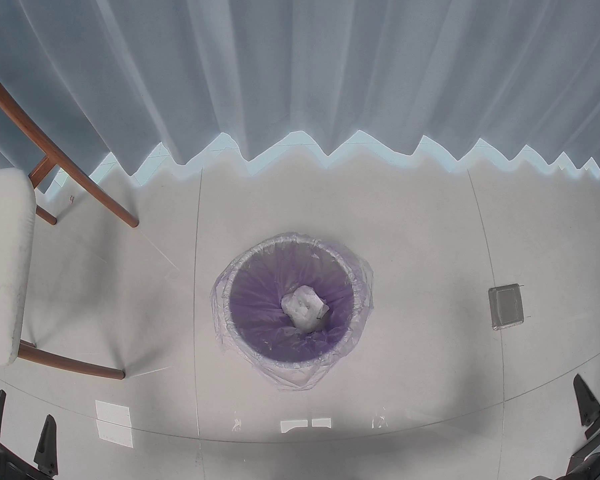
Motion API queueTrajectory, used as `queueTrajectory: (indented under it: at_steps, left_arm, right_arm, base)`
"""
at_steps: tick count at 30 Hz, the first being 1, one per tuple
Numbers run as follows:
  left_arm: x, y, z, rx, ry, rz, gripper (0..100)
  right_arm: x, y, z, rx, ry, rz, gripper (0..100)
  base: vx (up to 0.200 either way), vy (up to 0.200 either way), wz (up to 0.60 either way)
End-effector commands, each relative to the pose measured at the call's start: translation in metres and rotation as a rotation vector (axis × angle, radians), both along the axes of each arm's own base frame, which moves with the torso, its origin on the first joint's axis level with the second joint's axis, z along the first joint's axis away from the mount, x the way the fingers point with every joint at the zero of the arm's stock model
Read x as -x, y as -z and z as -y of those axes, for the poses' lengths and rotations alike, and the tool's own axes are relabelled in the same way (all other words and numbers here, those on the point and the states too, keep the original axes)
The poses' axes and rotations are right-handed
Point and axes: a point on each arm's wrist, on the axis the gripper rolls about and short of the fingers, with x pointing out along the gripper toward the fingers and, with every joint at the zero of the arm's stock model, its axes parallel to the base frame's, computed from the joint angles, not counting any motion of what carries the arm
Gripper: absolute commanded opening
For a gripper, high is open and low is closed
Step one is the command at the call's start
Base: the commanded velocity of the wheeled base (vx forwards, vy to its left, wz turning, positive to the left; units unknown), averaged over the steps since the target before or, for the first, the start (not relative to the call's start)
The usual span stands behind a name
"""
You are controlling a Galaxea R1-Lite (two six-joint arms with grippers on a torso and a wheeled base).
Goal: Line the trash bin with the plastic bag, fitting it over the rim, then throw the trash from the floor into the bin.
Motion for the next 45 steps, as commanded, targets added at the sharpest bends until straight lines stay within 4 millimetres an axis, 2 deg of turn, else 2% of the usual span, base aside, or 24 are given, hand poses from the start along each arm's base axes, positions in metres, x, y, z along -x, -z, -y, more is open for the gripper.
queueTrajectory:
  at_steps: [1,3,6,45]
  left_arm:
    - [0.0001,0.0043,0.0002,-0.005,0.010,0.000,100]
    - [0.0004,0.0038,-0.0002,0.015,-0.003,-0.002,100]
    - [0.0001,0.0061,-0.0001,0.063,-0.003,-0.018,100]
    - [0.0000,0.0090,0.0005,0.020,0.021,-0.046,100]
  right_arm:
    - [0.0293,0.0313,-0.0009,0.020,-0.019,0.117,100]
    - [0.0294,0.0307,-0.0001,-0.046,0.020,0.119,100]
    - [0.0293,0.0314,-0.0001,-0.007,0.022,0.115,100]
    - [0.0293,0.0309,-0.0003,-0.023,0.014,0.119,100]
  base:
    - [0.000,0.000,0.00]
    - [0.000,0.000,0.00]
    - [0.000,0.000,0.00]
    - [0.000,0.000,0.00]
